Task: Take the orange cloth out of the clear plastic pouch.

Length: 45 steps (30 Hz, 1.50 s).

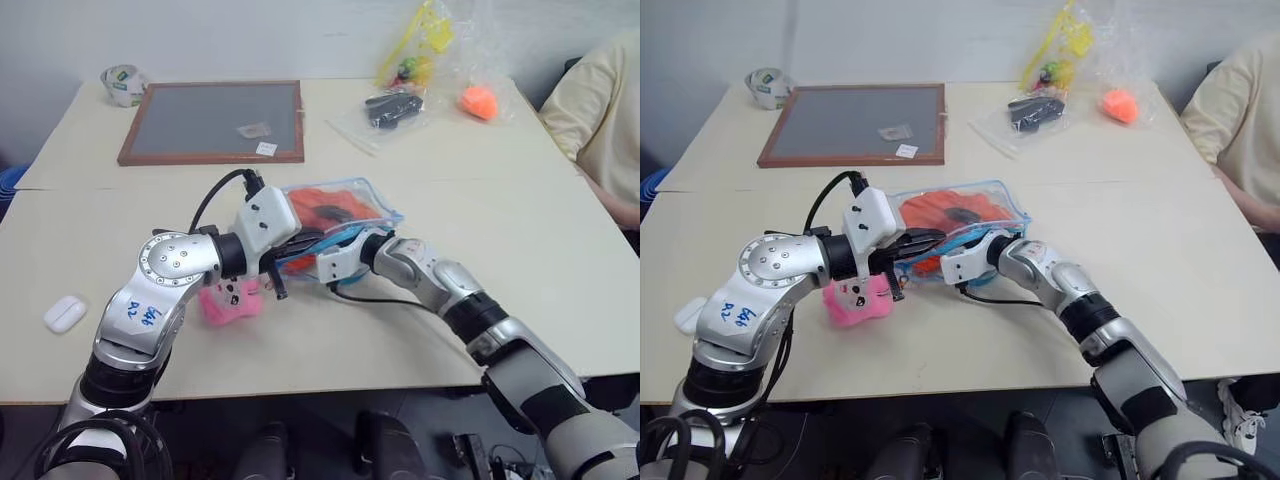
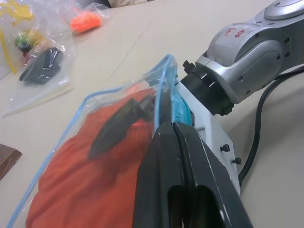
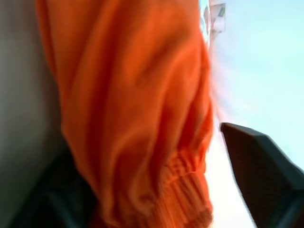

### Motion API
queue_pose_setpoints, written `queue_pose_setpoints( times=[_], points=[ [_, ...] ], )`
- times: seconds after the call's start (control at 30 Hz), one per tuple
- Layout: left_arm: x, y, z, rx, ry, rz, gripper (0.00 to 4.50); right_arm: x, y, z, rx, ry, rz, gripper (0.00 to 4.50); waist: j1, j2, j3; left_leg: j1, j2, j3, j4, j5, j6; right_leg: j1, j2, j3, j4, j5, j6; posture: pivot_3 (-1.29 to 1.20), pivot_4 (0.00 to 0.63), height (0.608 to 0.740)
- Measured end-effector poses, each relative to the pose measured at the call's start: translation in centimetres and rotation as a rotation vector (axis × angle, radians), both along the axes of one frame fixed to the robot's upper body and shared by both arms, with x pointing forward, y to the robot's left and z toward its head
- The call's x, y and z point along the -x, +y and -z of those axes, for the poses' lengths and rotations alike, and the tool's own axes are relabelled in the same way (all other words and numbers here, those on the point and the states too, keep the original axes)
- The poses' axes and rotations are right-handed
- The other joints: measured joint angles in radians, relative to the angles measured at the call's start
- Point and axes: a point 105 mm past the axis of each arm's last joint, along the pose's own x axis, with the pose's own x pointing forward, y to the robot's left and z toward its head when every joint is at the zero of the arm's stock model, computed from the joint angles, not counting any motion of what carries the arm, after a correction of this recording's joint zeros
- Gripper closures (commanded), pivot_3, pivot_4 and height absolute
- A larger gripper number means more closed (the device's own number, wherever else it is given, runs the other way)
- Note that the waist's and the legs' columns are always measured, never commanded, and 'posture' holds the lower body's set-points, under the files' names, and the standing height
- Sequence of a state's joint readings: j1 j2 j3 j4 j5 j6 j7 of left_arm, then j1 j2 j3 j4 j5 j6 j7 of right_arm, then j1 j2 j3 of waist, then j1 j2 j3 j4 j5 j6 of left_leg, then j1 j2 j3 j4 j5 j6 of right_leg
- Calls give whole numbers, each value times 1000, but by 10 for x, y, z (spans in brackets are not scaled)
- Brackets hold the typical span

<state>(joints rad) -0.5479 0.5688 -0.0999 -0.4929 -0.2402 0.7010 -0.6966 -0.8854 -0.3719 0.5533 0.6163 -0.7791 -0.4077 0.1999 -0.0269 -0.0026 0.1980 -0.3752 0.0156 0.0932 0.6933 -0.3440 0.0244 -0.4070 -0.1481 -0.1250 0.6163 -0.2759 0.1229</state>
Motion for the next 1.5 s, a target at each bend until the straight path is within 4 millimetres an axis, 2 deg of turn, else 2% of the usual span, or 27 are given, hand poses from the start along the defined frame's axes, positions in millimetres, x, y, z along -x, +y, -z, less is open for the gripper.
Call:
queue_pose_setpoints(
  times=[0.13, 0.23, 0.27, 0.33, 0.43, 0.53, 0.57, 0.73, 0.97, 1.07, 1.3, 1.5],
  points=[
    [-1, 5, 1, -23, 0, -15, 4500, 2, -1, 9, 8, 31, -8, 3194, -1, 0, 0, 0, 0, 0, 0, 0, 0, 0, 0, 0, 0, 0, 0, 0, 150, 740],
    [4, 14, 9, -83, 30, -4, 4500, 2, -3, 4, -7, 38, -12, 4182, -1, 0, 0, 0, 0, 0, -1, 0, 0, 0, 0, 0, 0, 0, 0, 0, 150, 740],
    [7, 18, 15, -106, 55, 8, 4108, 2, -3, 3, -9, 41, -15, 4421, -1, 0, 0, 0, 0, 0, -1, 0, 0, 0, 0, 0, 0, 0, 0, 0, 150, 740],
    [15, 23, 24, -137, 101, 38, 3582, 3, -6, 4, -8, 46, -12, 4484, 2, 0, 0, 0, 0, -1, -1, 0, 0, 1, -1, 0, -1, 0, 0, 0, 150, 740],
    [24, 24, 24, -181, 93, 81, 2643, 4, -9, 6, -20, 61, -5, 4484, 3, -1, -1, 1, 0, -3, 0, 0, 0, 4, -1, -1, -3, 0, 0, 0, 150, 740],
    [19, 23, 26, -230, 26, 68, 1736, 5, -11, 8, -23, 69, 1, 4484, 3, -1, -1, 5, 0, -5, -1, 0, 0, 10, 0, -3, -5, 0, 0, 0, 150, 740],
    [16, 22, 30, -241, 12, 65, 1704, 5, -12, 8, -25, 70, 3, 4484, 3, -1, -1, 5, 0, -5, -1, 0, 0, 10, 0, -4, -6, 0, 0, 0, 150, 740],
    [-1, 10, 37, -216, -39, 38, 1704, 7, -13, 8, -38, 77, 5, 4484, 3, -1, -1, 5, 0, -5, -2, 0, 0, 11, 0, -4, -6, 0, 0, 0, 150, 740],
    [-19, 5, 53, -257, -77, -20, 1704, 8, -13, 8, -45, 83, 4, 4484, 2, -1, -1, 5, 0, -5, -2, 0, 0, 11, 0, -4, -6, 0, 0, 0, 150, 740],
    [-22, 1, 56, -251, -82, -33, 2318, 8, -13, 8, -45, 82, 4, 4484, 1, -1, -1, 5, 0, -5, -2, 0, 0, 10, 0, -5, -6, 0, 0, 0, 150, 740],
    [-29, 3, 51, -174, -57, -98, 4487, 8, -14, 9, -46, 85, 7, 4484, 2, -1, -1, 5, 0, -5, -2, 0, 0, 11, -1, -5, -6, 0, 0, 0, 150, 740],
    [-40, -2, 24, 73, 50, -203, 4500, 10, -16, 9, -34, 84, 3, 4484, 7, -1, -1, 5, 0, -7, -1, 0, 0, 12, -1, -7, -7, 0, 0, 0, 150, 740]
  ],
)
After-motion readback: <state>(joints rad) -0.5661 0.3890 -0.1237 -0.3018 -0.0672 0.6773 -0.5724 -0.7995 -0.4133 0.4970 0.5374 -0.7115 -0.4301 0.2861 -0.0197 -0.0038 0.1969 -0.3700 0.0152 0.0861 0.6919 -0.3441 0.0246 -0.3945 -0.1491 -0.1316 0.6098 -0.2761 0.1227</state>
